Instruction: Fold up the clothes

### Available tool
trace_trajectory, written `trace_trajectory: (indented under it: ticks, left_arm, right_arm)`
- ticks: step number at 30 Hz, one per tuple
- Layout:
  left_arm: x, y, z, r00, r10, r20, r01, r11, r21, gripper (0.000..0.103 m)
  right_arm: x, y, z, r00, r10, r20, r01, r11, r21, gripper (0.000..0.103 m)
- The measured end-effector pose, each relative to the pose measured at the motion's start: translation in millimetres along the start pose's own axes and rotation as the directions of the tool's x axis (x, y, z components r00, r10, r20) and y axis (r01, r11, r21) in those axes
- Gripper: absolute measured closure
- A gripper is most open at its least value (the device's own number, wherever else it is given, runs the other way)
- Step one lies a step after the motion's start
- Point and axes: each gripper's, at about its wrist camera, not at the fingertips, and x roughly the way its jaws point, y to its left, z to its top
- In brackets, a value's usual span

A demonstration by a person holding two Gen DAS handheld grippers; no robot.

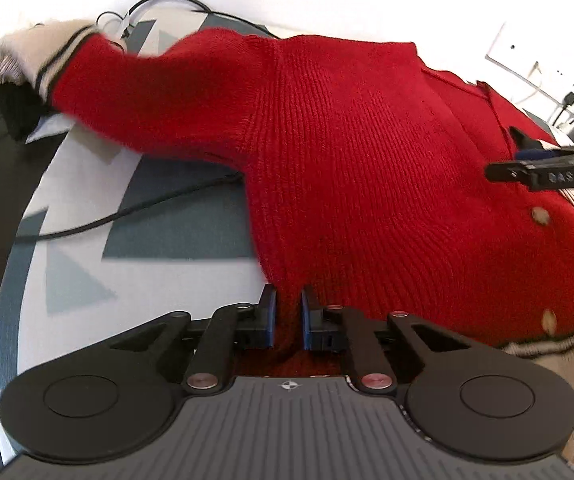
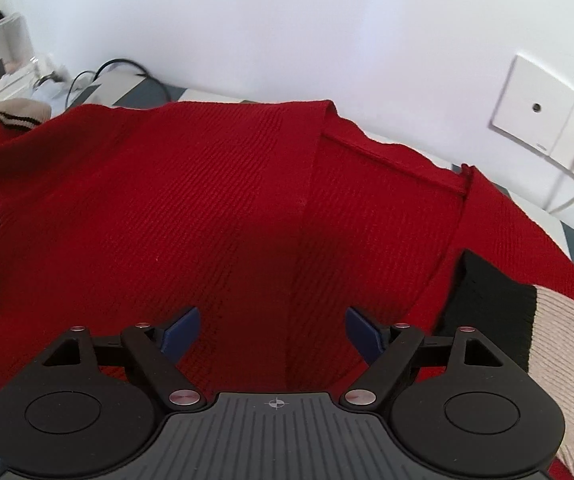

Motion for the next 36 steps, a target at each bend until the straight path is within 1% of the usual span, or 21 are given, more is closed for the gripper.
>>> trace_trajectory:
  ticks: [2, 3, 5, 6, 7, 8, 10, 12, 14, 17, 20, 22, 24, 25, 26, 27, 28, 29, 30, 33, 36]
  left_arm:
    - [-4.9, 4.4, -5.9, 1.0, -0.019, -0.003, 0.019, 1.0, -0.019, 0.09]
    - [-7.6, 6.9, -8.0, 1.0, -0.027, 0.0, 0.027, 0.999, -0.028, 0.087]
    - [-13.8, 16.5, -4.4, 1.0, -0.008, 0.026, 0.01, 0.998, -0.067, 0.08]
    - [-17.0, 21.4, -2.4, 0.999, 0.003, 0.04, 0.0, 0.996, -0.087, 0.074]
    - [-22.1, 30.3, 3.4, 0.997, 0.02, 0.069, -0.012, 0.993, -0.116, 0.068]
    - [-27.6, 39.9, 9.8, 0.994, 0.039, 0.1, -0.023, 0.989, -0.148, 0.065]
    - [-38.5, 59.0, 22.6, 0.984, 0.078, 0.16, -0.043, 0.977, -0.211, 0.052]
    - [-45.8, 88.6, 38.2, 0.971, 0.132, 0.201, -0.062, 0.944, -0.323, 0.045]
    - [-46.4, 121.7, 50.0, 0.962, 0.167, 0.218, -0.052, 0.891, -0.452, 0.045]
    - [-34.4, 158.7, 60.2, 0.953, 0.202, 0.227, -0.044, 0.831, -0.555, 0.045]
    - [-21.8, 195.1, 70.0, 0.943, 0.238, 0.232, -0.034, 0.763, -0.646, 0.045]
    - [-11.2, 205.6, 78.6, 0.946, 0.222, 0.237, -0.015, 0.759, -0.651, 0.045]
    - [0.8, 208.9, 79.6, 0.949, 0.222, 0.226, -0.022, 0.756, -0.654, 0.045]
    - [7.5, 209.1, 79.6, 0.951, 0.222, 0.216, -0.026, 0.752, -0.659, 0.048]
    - [10.9, 210.6, 78.8, 0.951, 0.216, 0.222, -0.012, 0.743, -0.669, 0.054]
    - [13.9, 212.3, 77.8, 0.95, 0.209, 0.231, 0.004, 0.733, -0.68, 0.082]
    - [13.9, 211.6, 77.4, 0.945, 0.214, 0.248, 0.013, 0.732, -0.682, 0.093]
    - [10.2, 207.8, 76.9, 0.934, 0.233, 0.269, 0.01, 0.738, -0.675, 0.093]
    - [4.6, 202.2, 76.8, 0.923, 0.25, 0.293, 0.006, 0.752, -0.659, 0.094]
    - [-17.3, 180.5, 84.4, 0.894, 0.281, 0.35, -0.023, 0.807, -0.59, 0.094]
    - [-44.3, 152.2, 95.8, 0.853, 0.284, 0.438, -0.03, 0.865, -0.502, 0.094]
  right_arm:
    - [-1.4, 2.4, -1.4, 1.0, 0.003, -0.005, -0.003, 1.0, -0.013, 0.024]
    - [-2.2, 3.5, -1.9, 1.0, 0.006, -0.01, -0.006, 1.0, -0.017, 0.023]
    - [-2.8, 4.8, -3.3, 1.0, 0.009, -0.022, -0.009, 1.0, -0.021, 0.022]
    - [-2.1, 5.0, -4.1, 1.0, 0.008, -0.028, -0.008, 1.0, -0.018, 0.022]
    - [-1.4, 5.2, -4.8, 0.999, 0.007, -0.035, -0.007, 1.0, -0.014, 0.022]
    - [0.0, 5.6, -4.9, 0.999, 0.006, -0.04, -0.006, 1.0, -0.008, 0.022]
    - [0.7, 4.3, -7.1, 0.999, 0.003, -0.051, -0.003, 1.0, 0.011, 0.022]
    - [1.4, 1.4, -9.7, 0.998, 0.005, -0.057, -0.003, 0.999, 0.037, 0.021]
    - [3.4, 1.1, -12.8, 0.998, 0.005, -0.056, -0.001, 0.998, 0.062, 0.019]
    - [6.8, 1.7, -14.3, 0.999, 0.0, -0.052, 0.004, 0.996, 0.089, 0.018]
    - [9.0, 3.5, -15.2, 0.999, -0.009, -0.051, 0.014, 0.995, 0.1, 0.016]
    - [10.3, 4.9, -14.8, 0.999, -0.017, -0.051, 0.022, 0.994, 0.104, 0.015]
    - [11.9, 6.0, -13.8, 0.998, -0.024, -0.052, 0.029, 0.993, 0.113, 0.014]
    - [12.6, 6.5, -13.3, 0.998, -0.027, -0.052, 0.033, 0.993, 0.117, 0.014]
    - [13.4, 7.1, -12.8, 0.998, -0.03, -0.052, 0.037, 0.992, 0.122, 0.013]
    - [13.6, 7.6, -12.3, 0.998, -0.034, -0.052, 0.041, 0.991, 0.127, 0.013]
    - [13.4, 8.1, -12.0, 0.998, -0.037, -0.052, 0.044, 0.99, 0.132, 0.013]
    - [13.2, 8.6, -11.9, 0.998, -0.04, -0.053, 0.047, 0.99, 0.136, 0.013]
    - [13.1, 9.0, -11.7, 0.998, -0.042, -0.053, 0.049, 0.989, 0.139, 0.013]
    - [12.2, 8.6, -11.7, 0.998, -0.044, -0.054, 0.051, 0.988, 0.147, 0.013]
    - [10.6, 7.4, -11.8, 0.998, -0.043, -0.051, 0.05, 0.987, 0.154, 0.014]
